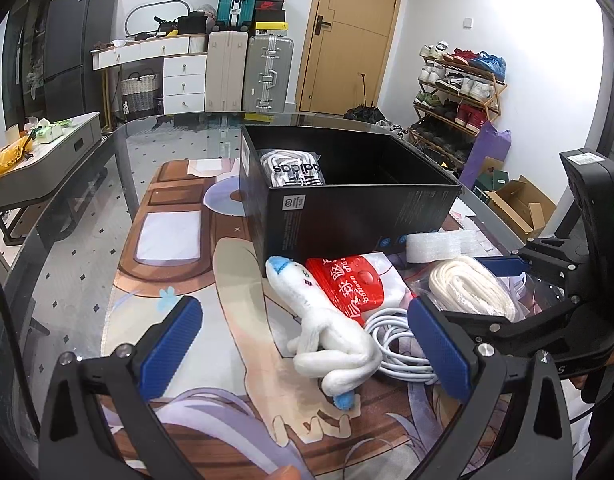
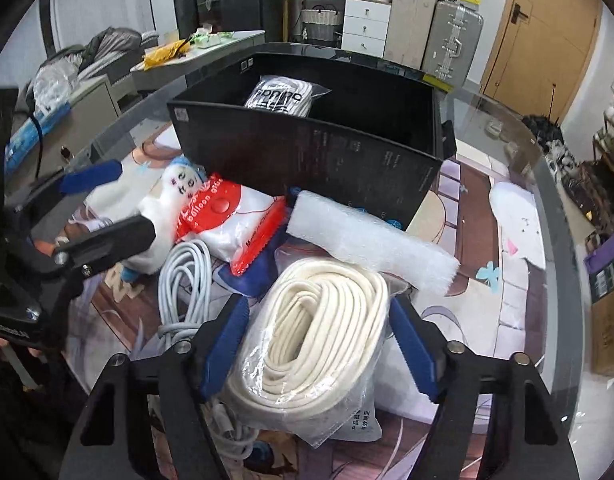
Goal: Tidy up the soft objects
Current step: 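Grasp the bagged white rope coil with the right gripper while left grasps plush toy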
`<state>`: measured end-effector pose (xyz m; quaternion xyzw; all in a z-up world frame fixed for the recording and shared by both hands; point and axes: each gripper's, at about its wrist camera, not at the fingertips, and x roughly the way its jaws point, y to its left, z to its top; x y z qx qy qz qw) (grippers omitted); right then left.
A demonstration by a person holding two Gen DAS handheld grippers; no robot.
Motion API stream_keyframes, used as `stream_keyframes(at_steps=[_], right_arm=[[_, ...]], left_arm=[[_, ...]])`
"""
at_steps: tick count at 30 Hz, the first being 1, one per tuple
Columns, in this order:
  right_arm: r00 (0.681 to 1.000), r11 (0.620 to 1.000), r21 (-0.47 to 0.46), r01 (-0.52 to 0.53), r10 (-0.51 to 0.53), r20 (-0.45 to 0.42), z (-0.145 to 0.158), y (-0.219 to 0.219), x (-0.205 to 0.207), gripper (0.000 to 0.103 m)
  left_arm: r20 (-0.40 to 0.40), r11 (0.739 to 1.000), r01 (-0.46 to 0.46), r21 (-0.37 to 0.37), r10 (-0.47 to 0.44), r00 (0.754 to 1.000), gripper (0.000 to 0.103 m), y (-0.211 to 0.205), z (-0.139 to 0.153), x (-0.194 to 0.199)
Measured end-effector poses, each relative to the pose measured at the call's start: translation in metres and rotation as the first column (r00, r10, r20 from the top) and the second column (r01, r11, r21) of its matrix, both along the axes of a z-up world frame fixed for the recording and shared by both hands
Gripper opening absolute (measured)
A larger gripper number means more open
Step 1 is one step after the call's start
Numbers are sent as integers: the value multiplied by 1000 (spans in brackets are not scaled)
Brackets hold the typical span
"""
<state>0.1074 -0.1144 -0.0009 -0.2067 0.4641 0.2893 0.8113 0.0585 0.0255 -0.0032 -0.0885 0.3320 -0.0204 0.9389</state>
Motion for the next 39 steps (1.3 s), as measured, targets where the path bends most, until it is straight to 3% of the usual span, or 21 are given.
stream_keyframes(at_steps=[3,6,13,26,39], right_arm=[[1000,1000,8,-14,15,-7,3,-3,0,54],[1000,999,24,-22,23,-15,6,-9,1,46],[999,994,101,-28,31,-25,21,-27,4,41],[999,983,175,-49,46,22,47,-34,-7,40],[999,980,200,-9,1,42,53,-44,-1,40]], left_arm=[[-1,1000,0,-3,0,1000,103,0,-1,0],[1,1000,0,1,0,1000,103,-1,-1,0],[-1,1000,-1,0,1,1000,103,-1,0,0],[-32,1000,-1,0,1,999,103,-2,-9,2],[-177,999,-8,45,15,984,100,-4,-15,11]])
